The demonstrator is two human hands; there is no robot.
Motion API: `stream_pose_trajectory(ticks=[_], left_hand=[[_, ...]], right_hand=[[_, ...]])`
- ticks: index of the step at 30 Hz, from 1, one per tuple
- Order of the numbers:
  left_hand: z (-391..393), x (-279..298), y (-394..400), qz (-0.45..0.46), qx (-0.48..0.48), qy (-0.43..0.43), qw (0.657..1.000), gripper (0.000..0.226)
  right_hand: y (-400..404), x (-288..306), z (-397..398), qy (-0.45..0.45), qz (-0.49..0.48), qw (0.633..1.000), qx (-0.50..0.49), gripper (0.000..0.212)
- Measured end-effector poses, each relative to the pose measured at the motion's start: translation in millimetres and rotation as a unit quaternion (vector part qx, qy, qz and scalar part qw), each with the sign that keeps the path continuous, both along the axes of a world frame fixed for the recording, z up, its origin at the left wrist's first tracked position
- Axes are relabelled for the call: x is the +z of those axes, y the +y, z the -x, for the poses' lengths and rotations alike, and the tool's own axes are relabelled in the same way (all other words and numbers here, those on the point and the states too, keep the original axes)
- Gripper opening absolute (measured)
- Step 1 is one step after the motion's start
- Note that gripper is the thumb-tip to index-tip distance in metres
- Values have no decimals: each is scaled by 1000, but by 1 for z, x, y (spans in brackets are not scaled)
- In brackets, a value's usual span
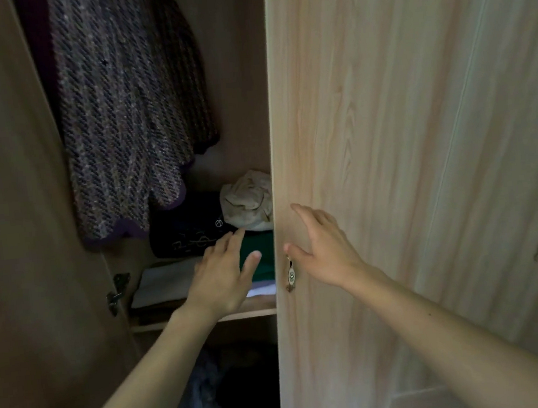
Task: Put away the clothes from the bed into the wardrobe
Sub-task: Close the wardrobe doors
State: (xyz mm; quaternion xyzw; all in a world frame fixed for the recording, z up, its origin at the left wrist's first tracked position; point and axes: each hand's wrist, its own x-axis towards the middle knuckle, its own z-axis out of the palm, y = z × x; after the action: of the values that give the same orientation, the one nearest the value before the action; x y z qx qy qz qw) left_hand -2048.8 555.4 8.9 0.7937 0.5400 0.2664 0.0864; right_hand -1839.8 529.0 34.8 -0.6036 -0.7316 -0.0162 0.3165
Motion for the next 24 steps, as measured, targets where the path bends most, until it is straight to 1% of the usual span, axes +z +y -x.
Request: stream_pose_trajectory(ticks=[6, 9, 13, 17, 20, 23, 24], left_hand=[[16, 15, -73, -28, 86, 27, 996, 63], [25, 8, -119, -28, 134, 40, 990, 61], [43, -4, -176, -26, 190, 71, 979, 58], [69, 12, -216, -51, 241, 84, 966, 55], [87, 25, -242, -67, 262, 69, 960, 60], [109, 28, -260, -70, 278, 63, 956, 74], [119, 26, -265, -73, 283, 63, 954, 75]], right_hand=[[-35, -7, 15, 33, -22, 993, 109, 69], [-51, -23, 31, 52, -7, 986, 155, 68], [-84, -36, 60, 90, 35, 973, 210, 69], [-113, -33, 92, 98, 38, 963, 250, 68], [-129, -23, 115, 107, 30, 955, 275, 66], [-141, -17, 139, 104, 34, 950, 292, 66], [-143, -16, 149, 98, 36, 950, 296, 66]])
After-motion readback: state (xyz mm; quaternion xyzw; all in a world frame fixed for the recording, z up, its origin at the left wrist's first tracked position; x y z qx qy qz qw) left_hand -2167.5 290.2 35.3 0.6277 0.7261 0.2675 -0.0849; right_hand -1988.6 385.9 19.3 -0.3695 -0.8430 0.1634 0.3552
